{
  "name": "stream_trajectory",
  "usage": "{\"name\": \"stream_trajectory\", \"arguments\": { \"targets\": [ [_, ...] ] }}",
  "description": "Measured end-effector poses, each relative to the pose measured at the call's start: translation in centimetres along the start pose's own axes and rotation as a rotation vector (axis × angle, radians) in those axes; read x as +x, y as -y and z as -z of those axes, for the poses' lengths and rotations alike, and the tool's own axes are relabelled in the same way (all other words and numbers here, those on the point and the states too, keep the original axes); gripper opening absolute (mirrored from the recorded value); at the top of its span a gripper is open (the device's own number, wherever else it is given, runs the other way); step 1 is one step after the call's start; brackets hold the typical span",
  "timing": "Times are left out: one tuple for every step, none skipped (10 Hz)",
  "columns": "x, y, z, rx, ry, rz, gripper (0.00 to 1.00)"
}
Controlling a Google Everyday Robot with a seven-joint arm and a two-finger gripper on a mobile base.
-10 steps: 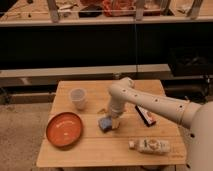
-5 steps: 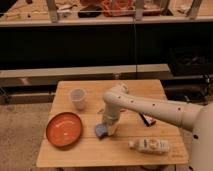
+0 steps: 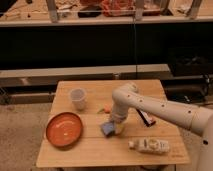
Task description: Wipe the white sponge on the table
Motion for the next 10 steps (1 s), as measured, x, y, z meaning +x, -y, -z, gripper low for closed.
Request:
{"name": "stream_trajectory", "arguments": {
  "targets": [
    [0.3, 0.1, 0.1, 0.004, 0.0, -0.004, 0.0],
    [0.4, 0.2, 0.1, 0.01, 0.001, 0.002, 0.0],
    [0.8, 0.3, 0.1, 0.011, 0.0, 0.001, 0.0],
    [1.4, 0.7, 0.2, 0.015, 0.0, 0.0, 0.0],
    [1.9, 1.3, 0.4, 0.02, 0.002, -0.001, 0.0],
    [2.4, 1.7, 0.5, 0.02, 0.004, 0.003, 0.0],
    [2.9, 2.0, 0.7, 0.023, 0.005, 0.0, 0.0],
    [3.1, 2.3, 0.7, 0.021, 0.003, 0.002, 0.0],
    [3.1, 3.3, 0.8, 0.024, 0.003, 0.016, 0.0],
    [2.7, 4.1, 0.7, 0.019, 0.001, 0.03, 0.0]
  ]
}}
